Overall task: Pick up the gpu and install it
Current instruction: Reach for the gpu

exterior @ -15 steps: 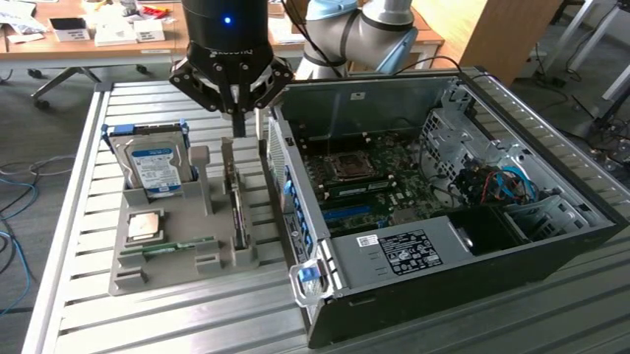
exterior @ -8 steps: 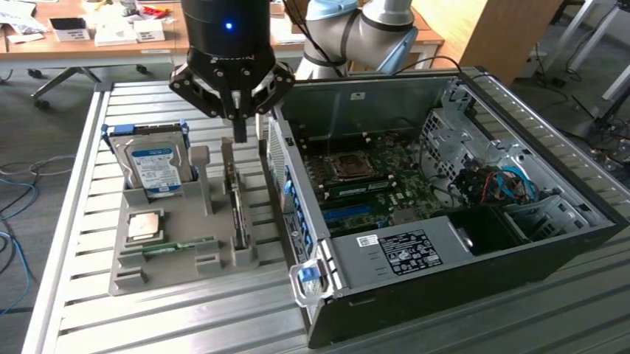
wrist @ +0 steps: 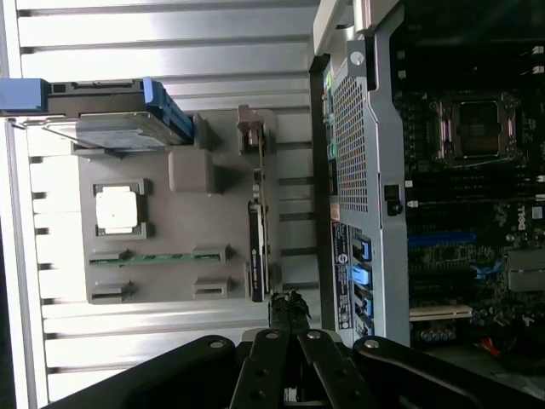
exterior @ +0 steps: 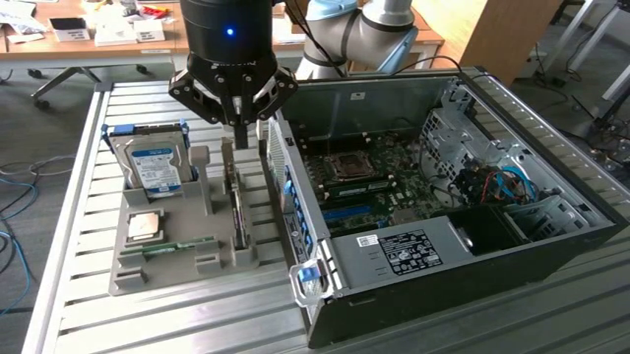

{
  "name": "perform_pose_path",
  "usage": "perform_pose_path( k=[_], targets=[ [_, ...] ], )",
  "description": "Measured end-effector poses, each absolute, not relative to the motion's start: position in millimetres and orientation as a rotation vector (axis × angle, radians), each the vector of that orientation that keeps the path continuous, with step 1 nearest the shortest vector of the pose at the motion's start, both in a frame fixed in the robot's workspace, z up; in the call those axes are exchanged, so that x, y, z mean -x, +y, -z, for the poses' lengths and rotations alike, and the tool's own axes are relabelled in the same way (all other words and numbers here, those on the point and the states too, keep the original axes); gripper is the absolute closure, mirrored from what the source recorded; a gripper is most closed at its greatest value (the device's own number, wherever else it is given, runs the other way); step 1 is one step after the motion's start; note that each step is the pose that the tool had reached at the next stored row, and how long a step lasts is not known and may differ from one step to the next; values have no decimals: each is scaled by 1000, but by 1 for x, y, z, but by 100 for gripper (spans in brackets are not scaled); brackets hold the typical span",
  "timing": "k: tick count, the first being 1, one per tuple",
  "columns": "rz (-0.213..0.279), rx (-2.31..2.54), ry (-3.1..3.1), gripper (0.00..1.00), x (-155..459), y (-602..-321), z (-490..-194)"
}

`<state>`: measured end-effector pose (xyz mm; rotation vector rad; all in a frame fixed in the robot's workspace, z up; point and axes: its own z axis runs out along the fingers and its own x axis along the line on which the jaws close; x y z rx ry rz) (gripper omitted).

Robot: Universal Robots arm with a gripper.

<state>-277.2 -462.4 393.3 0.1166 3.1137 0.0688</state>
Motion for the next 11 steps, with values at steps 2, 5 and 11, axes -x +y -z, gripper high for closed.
perform_pose_path(
  k=[2,5,11],
  targets=[
    [-69,-117,3114,89,277,-463,-393],
    [-69,-117,3114,89,277,-463,-393],
    [-69,-117,3114,89,277,-464,-393]
  ],
)
